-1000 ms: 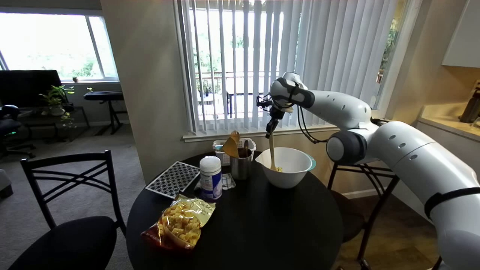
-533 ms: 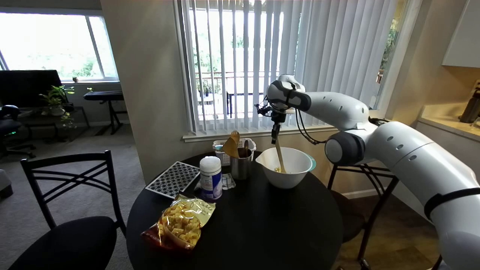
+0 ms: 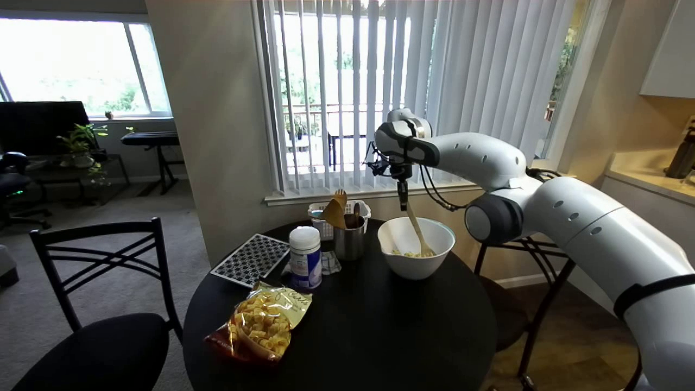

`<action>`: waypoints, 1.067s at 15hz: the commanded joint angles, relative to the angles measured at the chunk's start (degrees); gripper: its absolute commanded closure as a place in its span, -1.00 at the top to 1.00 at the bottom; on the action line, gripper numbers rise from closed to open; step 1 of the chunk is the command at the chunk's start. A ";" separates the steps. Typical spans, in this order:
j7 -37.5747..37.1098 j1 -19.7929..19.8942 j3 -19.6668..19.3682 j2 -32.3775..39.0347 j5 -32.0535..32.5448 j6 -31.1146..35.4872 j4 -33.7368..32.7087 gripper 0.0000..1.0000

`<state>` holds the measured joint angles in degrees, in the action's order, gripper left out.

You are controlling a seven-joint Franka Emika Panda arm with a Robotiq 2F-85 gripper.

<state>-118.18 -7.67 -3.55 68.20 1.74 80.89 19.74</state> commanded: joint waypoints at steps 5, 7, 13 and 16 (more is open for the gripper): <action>9.05 -3.82 -3.73 -0.50 6.27 7.22 0.06 -0.94; 8.30 -3.94 -3.34 -0.40 5.69 10.95 0.01 -0.94; 5.13 -3.12 -1.49 -0.62 3.08 16.24 0.17 -0.94; 3.84 -2.37 0.11 -1.21 1.03 14.44 0.78 -0.94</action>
<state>-112.86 -11.13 -5.36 68.19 5.47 95.43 19.75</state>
